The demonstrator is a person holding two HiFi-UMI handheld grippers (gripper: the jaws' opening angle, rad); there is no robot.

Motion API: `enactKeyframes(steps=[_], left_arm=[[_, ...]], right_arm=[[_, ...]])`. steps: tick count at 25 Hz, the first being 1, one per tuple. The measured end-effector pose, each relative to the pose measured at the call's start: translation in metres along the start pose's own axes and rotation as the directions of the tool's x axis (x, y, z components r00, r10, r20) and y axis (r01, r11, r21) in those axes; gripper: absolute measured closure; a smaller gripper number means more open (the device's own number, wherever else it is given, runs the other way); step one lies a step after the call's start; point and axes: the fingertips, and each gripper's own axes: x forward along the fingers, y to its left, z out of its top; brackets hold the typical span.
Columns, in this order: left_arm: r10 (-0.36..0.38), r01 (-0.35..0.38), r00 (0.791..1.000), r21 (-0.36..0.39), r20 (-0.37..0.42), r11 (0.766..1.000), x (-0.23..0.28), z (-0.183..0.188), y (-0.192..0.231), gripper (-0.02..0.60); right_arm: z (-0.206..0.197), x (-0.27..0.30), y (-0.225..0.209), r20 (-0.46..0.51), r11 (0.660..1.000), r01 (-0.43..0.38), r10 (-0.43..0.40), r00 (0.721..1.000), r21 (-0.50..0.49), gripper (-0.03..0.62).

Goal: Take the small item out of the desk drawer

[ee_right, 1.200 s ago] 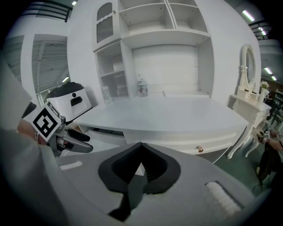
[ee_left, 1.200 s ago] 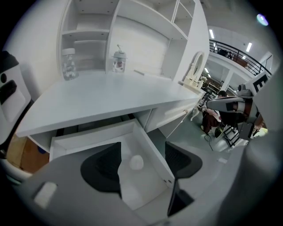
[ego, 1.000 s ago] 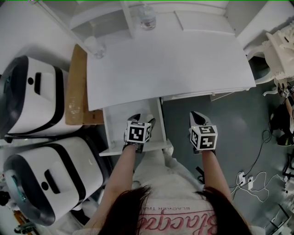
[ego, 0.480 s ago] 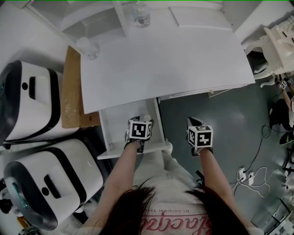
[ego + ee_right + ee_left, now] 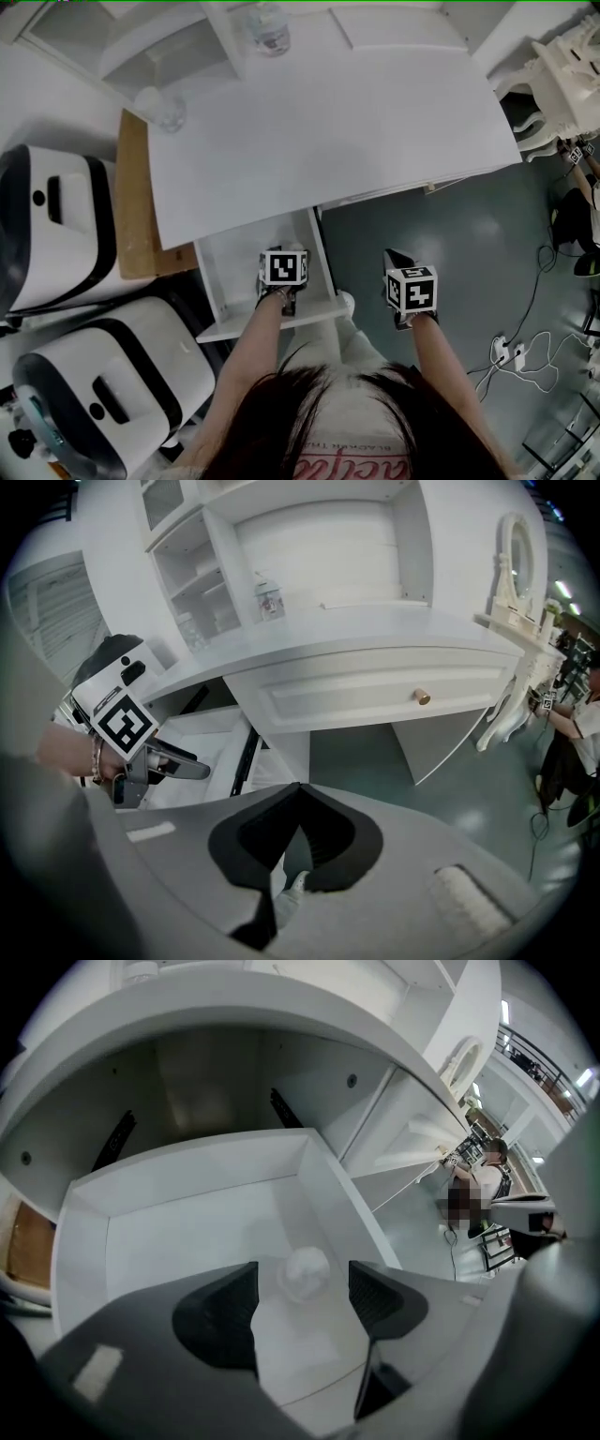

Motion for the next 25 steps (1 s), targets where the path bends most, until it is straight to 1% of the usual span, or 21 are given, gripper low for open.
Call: enactKeyframes(steps=[3,6,10,14,16,18,19,20,21,23,25], left_arm=[[0.006,-0.006,1.000,0.024,-0.026,1.000,0.009,-0.004,0.000,0.264],[0.075,-0.070,0.995,0.066,-0.067,0.995,0.014,-0.011,0.012,0.270],[0.106,-0.100,0.991,0.073,-0.082,0.992,0.024,-0.015,0.015,0.276],[0.115,-0.108,0.991,0.102,-0.065,0.989,0.034,-0.012,0.014,0.282],[0.122,-0.116,0.991,0.109,-0.053,0.987,0.036,-0.009,0.014,0.302],[0.120,-0.114,0.991,0.101,-0.055,0.988,0.039,-0.010,0.013,0.317],[0.120,-0.114,0.991,0.095,-0.061,0.989,0.040,-0.011,0.012,0.332],[0.124,-0.118,0.990,0.091,-0.065,0.989,0.040,-0.012,0.013,0.372],[0.129,-0.123,0.990,0.091,-0.063,0.988,0.040,-0.012,0.013,0.385],[0.128,-0.122,0.990,0.096,-0.055,0.988,0.041,-0.009,0.014,0.390],[0.119,-0.113,0.991,0.101,-0.062,0.988,0.041,-0.009,0.014,0.393]], right_arm=[[-0.005,0.002,-0.004,-0.006,1.000,0.005,-0.005,1.000,0.010,0.592],[-0.008,0.004,-0.006,0.000,1.000,0.007,-0.008,1.000,0.021,0.592],[-0.018,0.003,-0.015,-0.004,0.999,0.020,-0.020,1.000,0.039,0.592],[-0.027,0.000,-0.025,-0.012,0.997,0.037,-0.036,0.999,0.061,0.592],[-0.030,0.000,-0.029,-0.015,0.997,0.042,-0.041,0.999,0.065,0.592],[-0.033,0.000,-0.031,-0.018,0.997,0.044,-0.043,0.999,0.065,0.592],[-0.034,0.000,-0.031,-0.018,0.997,0.044,-0.043,0.999,0.064,0.592],[-0.034,-0.001,-0.031,-0.018,0.997,0.044,-0.043,0.999,0.063,0.592],[-0.035,-0.001,-0.032,-0.018,0.997,0.044,-0.043,0.999,0.062,0.592],[-0.035,0.000,-0.032,-0.016,0.997,0.043,-0.042,0.999,0.061,0.592],[-0.034,0.000,-0.031,-0.015,0.997,0.041,-0.040,0.999,0.059,0.592]])
